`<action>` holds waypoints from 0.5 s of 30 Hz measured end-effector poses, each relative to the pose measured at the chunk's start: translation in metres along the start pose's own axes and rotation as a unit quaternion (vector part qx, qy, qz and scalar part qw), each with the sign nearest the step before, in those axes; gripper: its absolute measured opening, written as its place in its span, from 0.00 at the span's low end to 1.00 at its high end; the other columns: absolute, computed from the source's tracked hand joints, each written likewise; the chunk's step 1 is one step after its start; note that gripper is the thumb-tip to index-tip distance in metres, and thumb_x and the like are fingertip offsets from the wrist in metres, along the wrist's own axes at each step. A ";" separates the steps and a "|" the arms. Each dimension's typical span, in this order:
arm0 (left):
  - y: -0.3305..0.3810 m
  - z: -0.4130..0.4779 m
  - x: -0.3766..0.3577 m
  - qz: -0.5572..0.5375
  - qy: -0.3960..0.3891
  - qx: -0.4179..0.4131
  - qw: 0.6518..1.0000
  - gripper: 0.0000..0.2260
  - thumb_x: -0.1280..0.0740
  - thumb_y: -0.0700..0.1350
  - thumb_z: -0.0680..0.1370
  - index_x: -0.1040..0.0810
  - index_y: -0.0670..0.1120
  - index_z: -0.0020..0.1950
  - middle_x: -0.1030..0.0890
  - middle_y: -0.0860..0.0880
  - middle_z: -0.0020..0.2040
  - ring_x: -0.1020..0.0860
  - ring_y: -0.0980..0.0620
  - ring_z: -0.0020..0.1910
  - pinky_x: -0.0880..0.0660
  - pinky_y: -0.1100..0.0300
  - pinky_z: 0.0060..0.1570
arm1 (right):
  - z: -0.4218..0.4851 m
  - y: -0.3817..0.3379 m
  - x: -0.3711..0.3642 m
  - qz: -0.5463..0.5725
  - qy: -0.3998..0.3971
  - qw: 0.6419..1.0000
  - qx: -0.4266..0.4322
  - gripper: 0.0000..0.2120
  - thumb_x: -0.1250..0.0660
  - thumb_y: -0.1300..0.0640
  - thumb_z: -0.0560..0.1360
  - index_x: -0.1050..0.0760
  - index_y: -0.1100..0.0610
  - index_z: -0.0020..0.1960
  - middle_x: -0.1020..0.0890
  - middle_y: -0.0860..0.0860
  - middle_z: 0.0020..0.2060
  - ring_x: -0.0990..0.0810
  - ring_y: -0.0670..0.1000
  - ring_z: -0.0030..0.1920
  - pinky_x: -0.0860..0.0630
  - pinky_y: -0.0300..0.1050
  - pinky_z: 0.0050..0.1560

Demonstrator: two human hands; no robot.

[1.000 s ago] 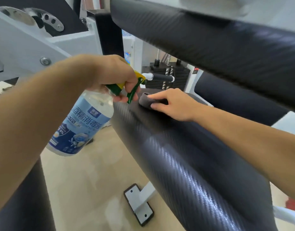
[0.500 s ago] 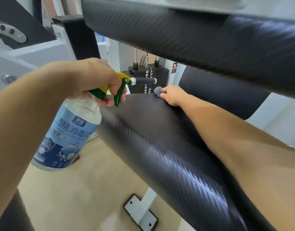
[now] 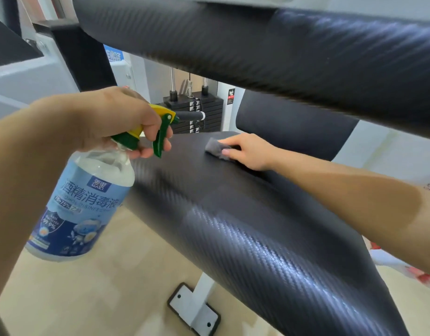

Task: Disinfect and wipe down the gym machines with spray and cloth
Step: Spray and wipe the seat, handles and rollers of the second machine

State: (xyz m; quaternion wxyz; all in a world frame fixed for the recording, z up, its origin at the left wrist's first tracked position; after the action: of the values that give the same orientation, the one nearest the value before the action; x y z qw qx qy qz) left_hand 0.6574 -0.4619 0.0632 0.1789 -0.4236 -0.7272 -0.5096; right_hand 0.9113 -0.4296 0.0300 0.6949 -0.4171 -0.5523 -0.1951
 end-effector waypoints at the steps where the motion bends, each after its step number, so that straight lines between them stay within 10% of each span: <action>1: 0.001 -0.001 -0.001 -0.010 -0.001 -0.001 1.000 0.35 0.24 0.66 0.60 0.17 0.49 0.61 0.13 0.47 0.54 0.13 0.43 0.51 0.21 0.35 0.58 | 0.014 0.008 -0.001 -0.008 0.004 1.000 -0.024 0.10 0.38 0.55 0.82 0.19 0.57 0.56 0.17 0.48 0.48 0.22 0.52 0.51 0.34 0.43 0.47; 7: 0.039 -0.042 -0.027 -0.144 0.043 0.032 0.988 0.31 0.22 0.47 0.54 0.15 0.44 0.57 0.13 0.43 0.54 0.13 0.43 0.45 0.19 0.49 0.49 | 0.028 0.019 -0.001 -0.021 0.024 0.994 -0.103 0.11 0.38 0.53 0.81 0.20 0.59 0.48 0.19 0.55 0.43 0.22 0.58 0.50 0.35 0.46 0.42; 12: 0.084 -0.055 -0.050 -0.121 0.048 0.015 0.991 0.12 0.32 0.35 0.72 0.17 0.38 0.54 0.12 0.40 0.49 0.18 0.51 0.30 0.23 0.58 0.31 | -0.052 0.020 0.020 0.026 -0.030 0.998 -0.058 0.10 0.36 0.54 0.79 0.18 0.41 0.47 0.18 0.42 0.38 0.23 0.39 0.38 0.28 0.39 0.44; 15: 0.103 -0.053 -0.055 -0.115 0.058 0.023 0.991 0.11 0.37 0.32 0.73 0.17 0.37 0.51 0.12 0.40 0.46 0.21 0.52 0.25 0.25 0.62 0.26 | -0.086 0.063 0.031 0.009 -0.029 0.992 -0.123 0.10 0.36 0.53 0.80 0.17 0.43 0.47 0.17 0.45 0.38 0.21 0.46 0.37 0.26 0.43 0.43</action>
State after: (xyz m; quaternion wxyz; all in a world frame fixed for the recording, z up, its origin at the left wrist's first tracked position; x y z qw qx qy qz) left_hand 0.7631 -0.5203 0.1078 0.1709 -0.3025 -0.7711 -0.5336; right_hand 1.0194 -0.4552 0.0325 0.6239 -0.5096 -0.5404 -0.2430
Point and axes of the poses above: each hand's wrist, its own z-axis towards the middle knuckle, its own x-axis out of the back of the hand, y = z × x, the point moved 8 cm from there along z, towards the middle knuckle
